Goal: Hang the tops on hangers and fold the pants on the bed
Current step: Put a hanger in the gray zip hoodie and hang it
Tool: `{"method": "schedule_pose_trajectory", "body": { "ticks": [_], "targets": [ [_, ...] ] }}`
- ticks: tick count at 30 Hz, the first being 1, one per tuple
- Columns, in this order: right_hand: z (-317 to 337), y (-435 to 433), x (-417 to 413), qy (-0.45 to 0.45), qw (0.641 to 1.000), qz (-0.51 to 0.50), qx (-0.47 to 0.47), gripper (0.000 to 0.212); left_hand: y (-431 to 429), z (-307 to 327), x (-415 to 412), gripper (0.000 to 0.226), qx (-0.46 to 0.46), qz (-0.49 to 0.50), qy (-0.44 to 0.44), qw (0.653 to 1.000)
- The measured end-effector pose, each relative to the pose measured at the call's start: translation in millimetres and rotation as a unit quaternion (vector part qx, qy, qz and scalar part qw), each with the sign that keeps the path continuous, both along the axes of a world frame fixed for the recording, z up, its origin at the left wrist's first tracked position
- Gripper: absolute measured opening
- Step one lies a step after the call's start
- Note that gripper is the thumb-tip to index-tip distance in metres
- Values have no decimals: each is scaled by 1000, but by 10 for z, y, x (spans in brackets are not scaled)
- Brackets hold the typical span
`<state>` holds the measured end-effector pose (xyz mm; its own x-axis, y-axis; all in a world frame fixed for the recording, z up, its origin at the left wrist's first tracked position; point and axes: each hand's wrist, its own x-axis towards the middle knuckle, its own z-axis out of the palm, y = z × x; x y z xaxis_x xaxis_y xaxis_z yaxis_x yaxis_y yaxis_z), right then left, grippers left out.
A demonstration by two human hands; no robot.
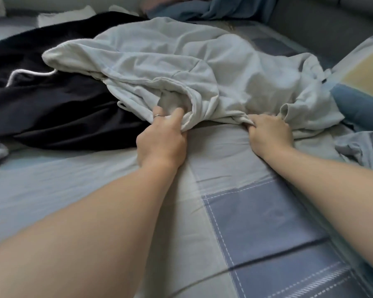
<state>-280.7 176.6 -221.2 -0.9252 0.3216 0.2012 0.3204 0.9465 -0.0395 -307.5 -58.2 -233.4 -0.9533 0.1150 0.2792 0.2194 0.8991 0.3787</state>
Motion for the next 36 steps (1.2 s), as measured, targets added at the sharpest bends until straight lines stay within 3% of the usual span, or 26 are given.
{"method": "schedule_pose_trajectory", "body": {
  "ticks": [4, 8, 10, 13, 18, 22, 26, 29, 32, 36],
  "targets": [
    [372, -110, 216, -121, 992, 14, -19, 32, -58, 171, 126, 27, -32, -30, -100, 994],
    [719, -401, 686, -171, 985, 27, 8, 26, -364, 271, 633, 42, -140, -49, -130, 981],
    [928, -613, 1049, -175, 983, 46, -14, 25, -667, 402, 1026, 48, -144, -52, -175, 973],
    [1237, -1000, 1624, -182, 978, 86, -64, 20, -1107, 709, 1574, 50, -101, -31, -267, 958],
    [1766, -1665, 2525, -259, 942, 160, -143, 27, -1732, 1218, 2431, 36, -32, -5, -342, 939],
    [2262, -2125, 3057, -324, 896, 191, -237, 25, -2065, 1526, 3129, 64, 148, 92, -442, 880],
    [2813, -2547, 3281, -324, 882, 184, -290, 41, -2161, 2025, 3903, 88, 217, 23, -541, 812],
    [3267, -2869, 3369, -300, 864, 160, -372, 43, -2040, 2512, 4366, 98, 314, 2, -532, 786],
    [3760, -3146, 3455, -280, 852, 161, -411, 43, -1857, 3024, 4585, 88, 428, 50, -490, 757],
    [4499, -3381, 3626, -253, 824, 115, -494, 41, -1837, 3687, 4686, 33, 431, 168, -398, 792]
  ]
}}
